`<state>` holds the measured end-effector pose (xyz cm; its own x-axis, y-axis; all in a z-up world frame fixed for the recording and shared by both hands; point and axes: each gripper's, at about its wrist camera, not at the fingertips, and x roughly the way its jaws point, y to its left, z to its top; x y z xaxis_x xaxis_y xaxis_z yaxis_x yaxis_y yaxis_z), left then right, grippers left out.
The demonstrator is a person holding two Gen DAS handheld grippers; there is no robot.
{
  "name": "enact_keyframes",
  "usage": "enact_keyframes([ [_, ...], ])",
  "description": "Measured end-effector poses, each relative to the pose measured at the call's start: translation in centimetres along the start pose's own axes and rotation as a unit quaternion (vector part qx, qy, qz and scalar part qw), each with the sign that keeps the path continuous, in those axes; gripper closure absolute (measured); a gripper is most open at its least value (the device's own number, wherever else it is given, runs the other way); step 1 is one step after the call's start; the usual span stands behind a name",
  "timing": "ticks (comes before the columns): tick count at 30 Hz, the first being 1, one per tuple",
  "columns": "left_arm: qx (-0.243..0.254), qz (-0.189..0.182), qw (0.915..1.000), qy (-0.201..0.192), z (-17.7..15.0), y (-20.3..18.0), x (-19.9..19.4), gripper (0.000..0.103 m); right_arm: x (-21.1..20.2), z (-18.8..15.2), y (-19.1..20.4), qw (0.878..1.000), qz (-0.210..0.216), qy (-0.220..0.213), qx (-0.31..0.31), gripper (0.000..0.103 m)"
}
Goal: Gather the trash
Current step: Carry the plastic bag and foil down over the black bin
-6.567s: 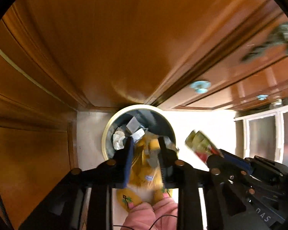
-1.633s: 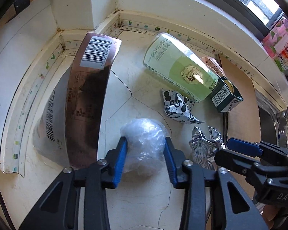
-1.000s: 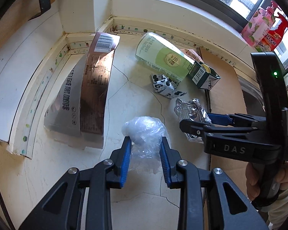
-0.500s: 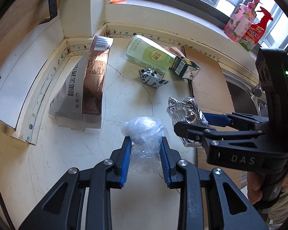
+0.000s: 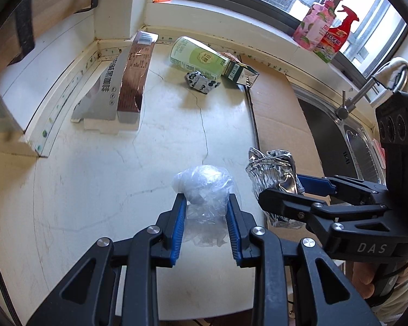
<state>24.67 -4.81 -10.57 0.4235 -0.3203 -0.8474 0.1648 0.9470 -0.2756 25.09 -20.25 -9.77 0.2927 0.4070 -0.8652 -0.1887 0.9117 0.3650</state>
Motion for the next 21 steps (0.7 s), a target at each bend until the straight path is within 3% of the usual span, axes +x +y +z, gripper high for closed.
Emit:
enact_keyframes([
  [9, 0.001, 0.035, 0.9988, -0.032, -4.6, 0.0, -1.0, 0.076, -2.4, -4.6, 1.6, 0.998, -0.007, -0.058, 0.000, 0.042],
  [21, 0.014, 0.001, 0.9978, -0.064, -6.9, -1.7, -6.3, 0.076, -8.8, -8.8, 4.8, 0.992, -0.009, -0.123, -0.011, 0.042],
])
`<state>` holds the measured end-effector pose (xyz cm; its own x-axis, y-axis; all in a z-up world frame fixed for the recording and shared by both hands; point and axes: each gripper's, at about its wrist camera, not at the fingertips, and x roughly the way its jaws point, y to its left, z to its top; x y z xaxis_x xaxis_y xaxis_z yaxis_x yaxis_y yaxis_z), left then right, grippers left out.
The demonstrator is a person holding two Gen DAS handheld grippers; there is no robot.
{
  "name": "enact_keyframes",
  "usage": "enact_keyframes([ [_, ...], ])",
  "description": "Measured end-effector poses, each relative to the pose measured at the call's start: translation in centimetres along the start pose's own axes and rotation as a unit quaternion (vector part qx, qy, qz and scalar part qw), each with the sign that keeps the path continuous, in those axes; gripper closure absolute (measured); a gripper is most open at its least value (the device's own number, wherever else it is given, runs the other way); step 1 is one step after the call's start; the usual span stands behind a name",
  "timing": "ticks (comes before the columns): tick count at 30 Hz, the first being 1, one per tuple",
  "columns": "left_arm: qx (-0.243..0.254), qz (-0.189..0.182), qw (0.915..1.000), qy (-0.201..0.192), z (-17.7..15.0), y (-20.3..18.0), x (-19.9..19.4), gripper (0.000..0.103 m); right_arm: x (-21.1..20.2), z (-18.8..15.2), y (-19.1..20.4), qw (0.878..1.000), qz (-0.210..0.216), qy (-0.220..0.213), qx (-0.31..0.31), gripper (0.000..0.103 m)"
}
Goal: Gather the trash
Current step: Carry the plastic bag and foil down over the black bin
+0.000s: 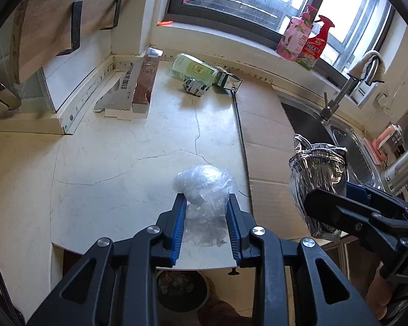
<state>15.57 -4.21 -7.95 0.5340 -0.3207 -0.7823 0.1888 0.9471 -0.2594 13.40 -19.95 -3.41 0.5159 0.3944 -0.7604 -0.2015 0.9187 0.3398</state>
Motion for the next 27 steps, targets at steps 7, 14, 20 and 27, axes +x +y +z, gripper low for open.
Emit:
enact_keyframes([
  [7, 0.036, -0.023, 0.9991, 0.002, -1.5, -1.8, -2.5, 0.076, -2.9, -2.6, 2.1, 1.000, 0.001, -0.014, 0.004, 0.042],
  [14, 0.060, -0.027, 0.9977, 0.018, -5.4, -1.8, -3.2, 0.076, -3.7, -7.6, 2.6, 0.999, -0.011, -0.011, 0.035, 0.042],
  [20, 0.067, -0.026, 0.9958, 0.057, -9.6, -0.9, -1.8, 0.076, -2.6, -12.5, 2.5, 0.997, -0.021, 0.009, 0.075, 0.042],
  [27, 0.078, -0.022, 0.9901, 0.114, -14.4, -0.7, 1.4, 0.076, 0.3, -17.7, 1.2, 0.991, -0.029, 0.061, 0.117, 0.042],
])
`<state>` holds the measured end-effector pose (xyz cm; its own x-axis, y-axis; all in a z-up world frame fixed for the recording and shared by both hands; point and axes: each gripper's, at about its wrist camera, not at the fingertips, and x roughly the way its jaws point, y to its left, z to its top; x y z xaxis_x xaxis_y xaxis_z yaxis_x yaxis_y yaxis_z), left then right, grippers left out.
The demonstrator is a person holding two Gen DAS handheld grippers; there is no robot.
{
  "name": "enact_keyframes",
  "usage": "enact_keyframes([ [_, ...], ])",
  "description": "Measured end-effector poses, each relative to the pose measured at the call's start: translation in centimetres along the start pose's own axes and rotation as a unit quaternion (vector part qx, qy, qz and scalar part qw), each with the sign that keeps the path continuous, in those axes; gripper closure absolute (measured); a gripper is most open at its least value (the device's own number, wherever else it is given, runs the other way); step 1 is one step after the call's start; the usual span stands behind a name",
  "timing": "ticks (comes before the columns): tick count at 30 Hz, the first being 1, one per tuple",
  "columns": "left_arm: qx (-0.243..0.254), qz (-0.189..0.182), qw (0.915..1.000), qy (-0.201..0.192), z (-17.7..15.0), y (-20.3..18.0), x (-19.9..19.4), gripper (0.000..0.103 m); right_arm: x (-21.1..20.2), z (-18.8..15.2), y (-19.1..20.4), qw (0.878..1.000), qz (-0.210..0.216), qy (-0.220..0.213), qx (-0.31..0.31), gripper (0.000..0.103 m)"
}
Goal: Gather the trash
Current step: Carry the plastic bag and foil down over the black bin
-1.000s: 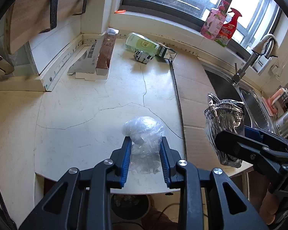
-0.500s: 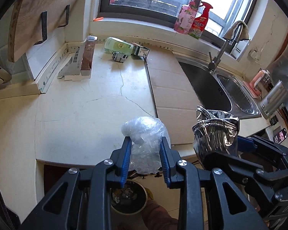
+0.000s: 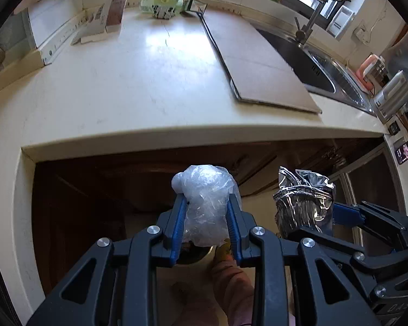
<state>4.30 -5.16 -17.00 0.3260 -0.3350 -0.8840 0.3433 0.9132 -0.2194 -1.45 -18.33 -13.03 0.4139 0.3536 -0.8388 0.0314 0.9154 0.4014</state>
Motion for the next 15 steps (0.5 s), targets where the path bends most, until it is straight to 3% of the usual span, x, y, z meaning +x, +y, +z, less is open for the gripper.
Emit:
enact_keyframes([
  [7, -0.024, -0.004, 0.9980, 0.059, -3.7, 1.5, 6.9, 0.076, 5.3, -3.3, -2.6, 0.999, -0.015, 0.044, 0.018, 0.041],
  [15, -0.062, 0.008, 0.9932, 0.098, -8.3, 4.7, 17.7, 0.076, 14.8, -7.0, -7.9, 0.995, -0.032, 0.091, 0.036, 0.041],
])
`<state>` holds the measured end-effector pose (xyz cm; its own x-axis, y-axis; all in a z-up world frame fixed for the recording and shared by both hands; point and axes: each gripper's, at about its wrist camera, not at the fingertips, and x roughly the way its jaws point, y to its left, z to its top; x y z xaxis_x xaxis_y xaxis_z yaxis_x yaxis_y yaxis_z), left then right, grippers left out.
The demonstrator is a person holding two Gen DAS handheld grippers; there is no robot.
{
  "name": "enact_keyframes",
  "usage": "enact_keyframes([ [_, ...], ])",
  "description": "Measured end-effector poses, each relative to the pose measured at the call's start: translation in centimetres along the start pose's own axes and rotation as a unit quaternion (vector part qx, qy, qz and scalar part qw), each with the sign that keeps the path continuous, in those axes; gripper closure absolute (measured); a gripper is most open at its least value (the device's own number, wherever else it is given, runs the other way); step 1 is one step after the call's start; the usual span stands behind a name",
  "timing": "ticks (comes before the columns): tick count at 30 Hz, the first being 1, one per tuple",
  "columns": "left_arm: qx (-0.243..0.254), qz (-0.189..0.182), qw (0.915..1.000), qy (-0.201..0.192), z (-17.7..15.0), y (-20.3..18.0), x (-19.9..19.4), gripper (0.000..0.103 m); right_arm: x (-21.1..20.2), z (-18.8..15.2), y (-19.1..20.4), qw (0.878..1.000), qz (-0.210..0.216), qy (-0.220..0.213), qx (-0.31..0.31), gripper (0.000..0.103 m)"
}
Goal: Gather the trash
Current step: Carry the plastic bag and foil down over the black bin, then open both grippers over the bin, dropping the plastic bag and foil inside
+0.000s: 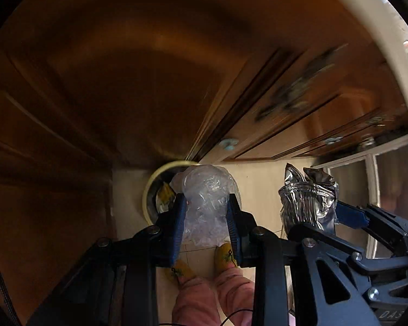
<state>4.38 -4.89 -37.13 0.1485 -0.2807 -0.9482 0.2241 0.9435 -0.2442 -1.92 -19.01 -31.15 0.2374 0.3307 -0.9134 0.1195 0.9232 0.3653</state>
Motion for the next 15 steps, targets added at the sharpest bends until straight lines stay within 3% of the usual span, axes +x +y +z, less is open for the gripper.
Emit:
enact_keyframes([
  [11, -0.027, 0.013, 0.9992, 0.026, -2.6, 4.3, 15.1, 0.070, 16.9, -1.4, -7.3, 0.998, -0.017, 0.057, 0.004, 0.041],
  [14, -0.029, 0.024, 0.9988, 0.032, -3.0, 5.1, 17.4, 0.055, 19.7, -1.4, -8.6, 0.998, -0.012, 0.066, 0.014, 0.041],
  [15, -0.030, 0.032, 0.9985, 0.031, -3.2, 5.4, 18.0, 0.045, 20.5, -1.6, -8.6, 0.997, -0.010, 0.069, 0.017, 0.041],
])
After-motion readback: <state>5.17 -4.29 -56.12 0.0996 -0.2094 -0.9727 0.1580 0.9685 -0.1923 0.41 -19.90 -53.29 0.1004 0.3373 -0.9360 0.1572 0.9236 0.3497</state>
